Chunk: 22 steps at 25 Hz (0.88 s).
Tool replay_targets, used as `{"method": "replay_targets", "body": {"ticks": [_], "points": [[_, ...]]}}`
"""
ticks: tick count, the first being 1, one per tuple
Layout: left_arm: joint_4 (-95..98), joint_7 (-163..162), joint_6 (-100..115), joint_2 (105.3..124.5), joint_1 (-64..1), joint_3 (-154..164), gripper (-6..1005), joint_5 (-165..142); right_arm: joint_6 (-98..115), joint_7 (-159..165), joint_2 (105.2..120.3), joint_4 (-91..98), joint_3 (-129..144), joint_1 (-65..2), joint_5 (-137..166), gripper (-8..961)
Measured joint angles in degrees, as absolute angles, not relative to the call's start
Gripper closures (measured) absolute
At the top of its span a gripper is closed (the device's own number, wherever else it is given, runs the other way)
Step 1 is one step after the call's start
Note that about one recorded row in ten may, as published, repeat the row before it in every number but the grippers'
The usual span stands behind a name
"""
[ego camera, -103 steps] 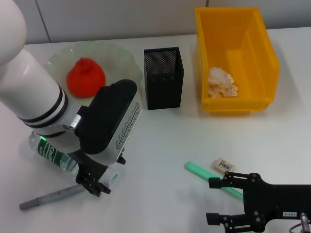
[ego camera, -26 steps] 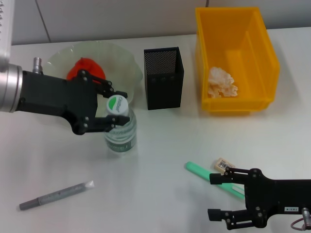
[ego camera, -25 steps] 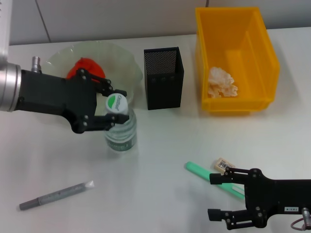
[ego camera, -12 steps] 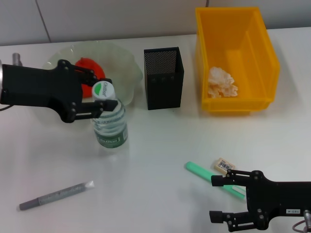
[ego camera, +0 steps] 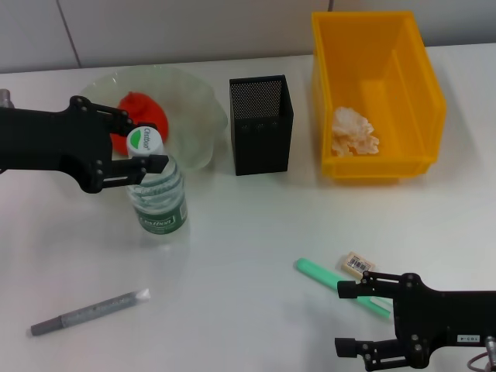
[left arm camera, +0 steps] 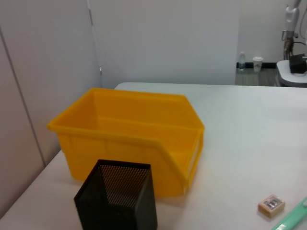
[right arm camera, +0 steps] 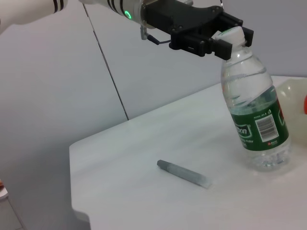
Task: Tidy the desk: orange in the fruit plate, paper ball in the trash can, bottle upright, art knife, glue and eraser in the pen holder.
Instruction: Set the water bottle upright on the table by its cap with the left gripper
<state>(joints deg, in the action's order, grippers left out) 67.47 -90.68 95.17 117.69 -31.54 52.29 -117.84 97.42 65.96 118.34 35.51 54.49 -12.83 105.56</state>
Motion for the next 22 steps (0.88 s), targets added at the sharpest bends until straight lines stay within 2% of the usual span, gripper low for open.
{"method": "replay_targets", "body": {"ticks": [10, 22], "points": [[66.2, -90.7, 93.8, 117.46, -31.2, 51.3, 477, -117.9, 97.8, 65.9, 117.89, 35.5, 54.5, -12.8, 105.6, 114], [66.3, -92.2, 94.3, 118.11, -31.1, 51.4, 457, -118.9, 98.0, 65.9, 117.57, 35.5, 54.5, -12.8, 105.6, 114]]}}
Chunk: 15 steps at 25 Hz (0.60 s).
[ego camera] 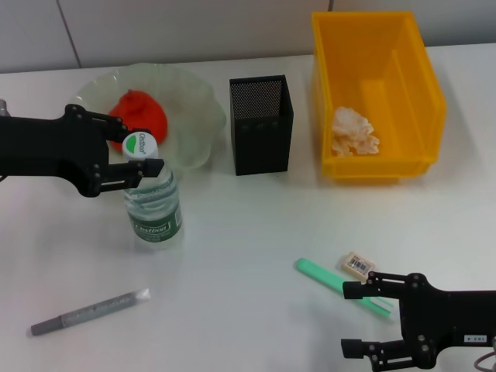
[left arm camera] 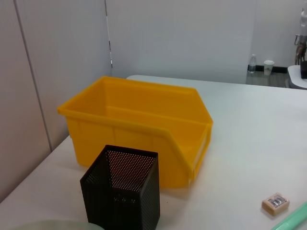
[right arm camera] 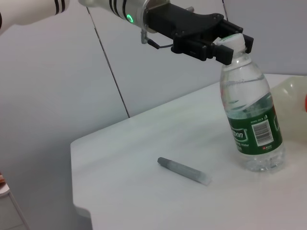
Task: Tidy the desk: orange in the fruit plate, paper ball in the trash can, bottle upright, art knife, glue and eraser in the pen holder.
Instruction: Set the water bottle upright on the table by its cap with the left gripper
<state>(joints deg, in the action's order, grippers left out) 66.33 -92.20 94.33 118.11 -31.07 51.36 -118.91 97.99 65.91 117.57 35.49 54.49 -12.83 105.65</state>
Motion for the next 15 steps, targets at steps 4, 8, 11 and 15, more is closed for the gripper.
{"method": "replay_targets", "body": {"ticks": [4, 8, 11, 15], "points": [[66.2, -93.2, 94.3, 118.06, -31.3, 51.5, 451, -119.1, 98.0, 65.9, 117.47, 35.5, 54.5, -12.8, 105.6, 114], [66.4, -93.5, 94.5, 118.03, -31.3, 51.7, 444, -119.0, 98.1, 65.9, 117.33, 35.5, 54.5, -12.8, 105.6, 114], [66.5, -93.6, 95.7, 118.06, -31.4, 51.4, 439, -118.6, 98.1, 65.9, 117.3, 35.5, 54.5, -12.8, 105.6, 114], [67.3, -93.7, 95.9, 118.07, -31.6, 50.3, 394, -117.5, 98.1, 65.9, 117.29, 35.5, 54.5, -12.8, 105.6, 114]]}}
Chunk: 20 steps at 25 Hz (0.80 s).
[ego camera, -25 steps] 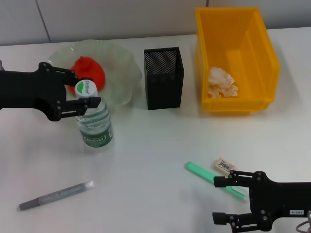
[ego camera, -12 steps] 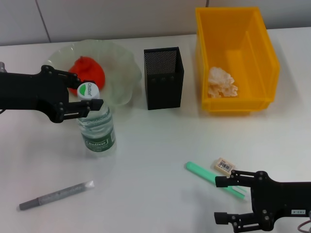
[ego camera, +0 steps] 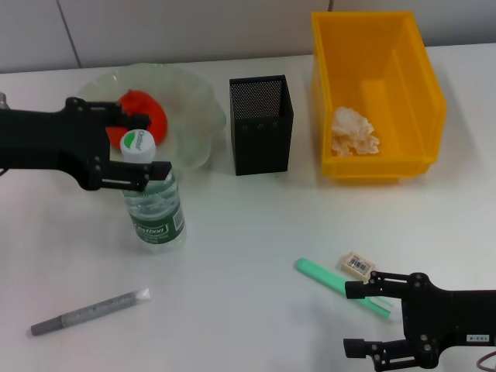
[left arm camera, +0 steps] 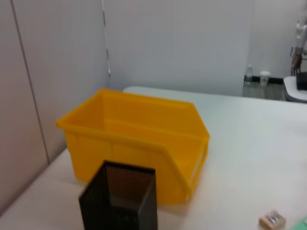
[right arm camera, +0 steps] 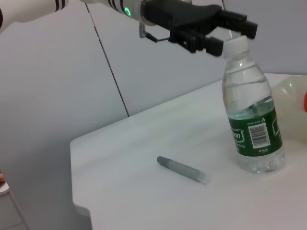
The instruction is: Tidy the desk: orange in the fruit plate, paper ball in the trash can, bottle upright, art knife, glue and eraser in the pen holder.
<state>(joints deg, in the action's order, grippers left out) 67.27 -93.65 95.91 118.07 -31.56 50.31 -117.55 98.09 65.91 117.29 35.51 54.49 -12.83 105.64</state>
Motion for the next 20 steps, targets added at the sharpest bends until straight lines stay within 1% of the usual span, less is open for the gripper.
{"method": "replay_targets", "body": {"ticks": [5, 6, 7, 10, 12, 13, 16, 17, 18, 20], "points": [[68.6, -91.9, 95.9, 118.1, -30.1, 47.4, 195, -109.8, 98.1, 65.9, 117.32, 35.5, 53.8, -12.8, 105.2, 114], [68.6, -91.9, 95.9, 118.1, -30.1, 47.4, 192, -109.8, 98.4, 65.9, 117.33, 35.5, 53.2, -12.8, 105.1, 114], [68.4, -88.3, 96.9, 118.12, -27.9, 46.5, 189, -102.3, 99.4, 65.9, 117.3, 35.5, 51.1, -12.9, 105.1, 114], [68.2, -84.7, 99.5, 118.15, -25.2, 46.8, 181, -97.2, 101.1, 66.6, 117.12, 36.0, 47.9, -12.9, 105.2, 114], [65.9, -78.9, 103.4, 118.53, -21.0, 50.1, 181, -92.8, 104.4, 71.0, 116.92, 39.3, 43.2, -12.8, 105.4, 114], [65.9, -78.9, 103.4, 118.53, -21.0, 50.1, 181, -92.8, 104.4, 71.0, 116.92, 39.3, 43.2, -12.8, 105.4, 114], [60.2, -70.4, 104.3, 118.6, -17.3, 54.3, 181, -90.8, 106.1, 80.1, 116.57, 47.6, 41.2, -12.5, 105.7, 114], [57.8, -67.7, 104.2, 118.59, -16.4, 55.2, 181, -90.6, 107.3, 88.4, 116.29, 55.7, 41.2, -12.8, 106.4, 114], [54.2, -63.9, 104.2, 118.56, -15.9, 55.6, 181, -90.5, 107.3, 88.4, 116.29, 55.7, 41.2, -12.8, 106.4, 114], [48.2, -59.1, 104.0, 118.43, -15.6, 55.8, 181, -90.8, 108.5, 96.6, 116.05, 63.4, 41.4, -13.9, 108.5, 114]]}}
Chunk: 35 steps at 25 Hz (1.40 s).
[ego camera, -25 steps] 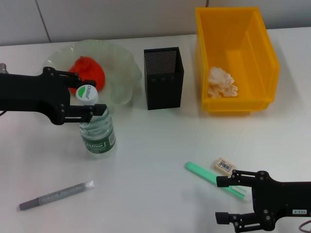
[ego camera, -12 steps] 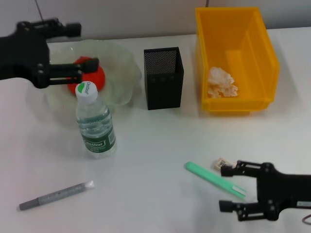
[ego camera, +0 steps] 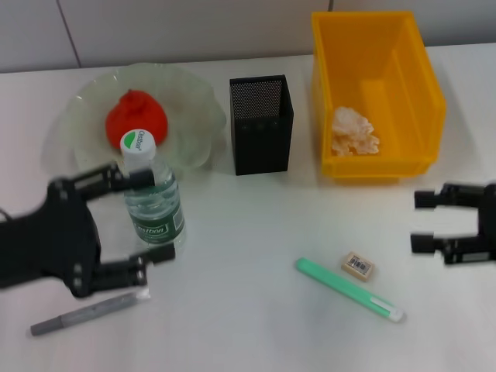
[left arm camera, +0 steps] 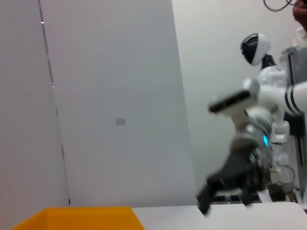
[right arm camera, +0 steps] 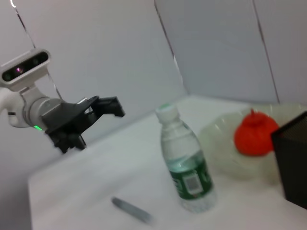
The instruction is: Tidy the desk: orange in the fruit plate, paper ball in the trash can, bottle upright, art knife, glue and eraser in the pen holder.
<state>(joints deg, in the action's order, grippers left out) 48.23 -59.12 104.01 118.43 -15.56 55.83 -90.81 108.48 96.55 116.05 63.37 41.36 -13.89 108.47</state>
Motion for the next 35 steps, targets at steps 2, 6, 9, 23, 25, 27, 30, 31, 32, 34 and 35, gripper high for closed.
{"method": "replay_targets", "body": {"ticks": [2, 6, 9, 23, 25, 27, 30, 31, 32, 34, 35], "points": [[44.0, -56.1, 103.6, 118.3, -15.6, 55.8, 181, -91.9, 111.2, 111.0, 115.53, 74.7, 42.2, -17.9, 115.0, 114], [39.0, -51.7, 101.2, 118.33, -15.3, 55.7, 181, -93.7, 113.0, 122.1, 115.69, 82.8, 44.7, -23.1, 122.7, 114], [37.0, -50.5, 99.7, 118.35, -15.1, 55.8, 181, -93.8, 113.5, 130.0, 116.09, 88.5, 50.7, -27.6, 130.6, 115], [31.9, -46.3, 97.7, 118.45, -15.0, 55.4, 181, -93.5, 115.5, 148.1, 119.02, 94.2, 74.4, -35.9, 146.5, 115], [31.2, -46.1, 97.5, 118.53, -15.2, 55.4, 181, -93.4, 114.3, 150.4, 119.11, 93.8, 77.6, -36.2, 147.1, 115], [30.8, -46.0, 97.5, 118.56, -15.4, 55.4, 181, -93.3, 112.9, 152.9, 119.21, 93.2, 81.6, -36.4, 147.7, 115], [30.7, -46.0, 97.4, 118.56, -15.5, 55.4, 181, -93.2, 112.1, 154.4, 119.24, 92.9, 83.5, -36.4, 148.2, 115], [30.7, -45.9, 97.4, 118.56, -15.6, 55.4, 181, -93.2, 111.6, 155.0, 119.26, 92.6, 84.4, -36.4, 148.4, 115], [30.6, -45.6, 97.3, 118.57, -15.7, 55.4, 181, -93.2, 111.1, 155.5, 119.32, 92.2, 85.3, -36.5, 148.4, 115], [30.3, -45.2, 97.1, 118.6, -15.8, 55.4, 181, -93.2, 109.7, 156.5, 119.38, 90.4, 87.2, -36.7, 148.5, 115], [29.5, -44.6, 96.9, 118.65, -16.0, 55.4, 181, -93.2, 108.4, 157.5, 119.43, 88.2, 89.1, -36.8, 148.5, 115]]}}
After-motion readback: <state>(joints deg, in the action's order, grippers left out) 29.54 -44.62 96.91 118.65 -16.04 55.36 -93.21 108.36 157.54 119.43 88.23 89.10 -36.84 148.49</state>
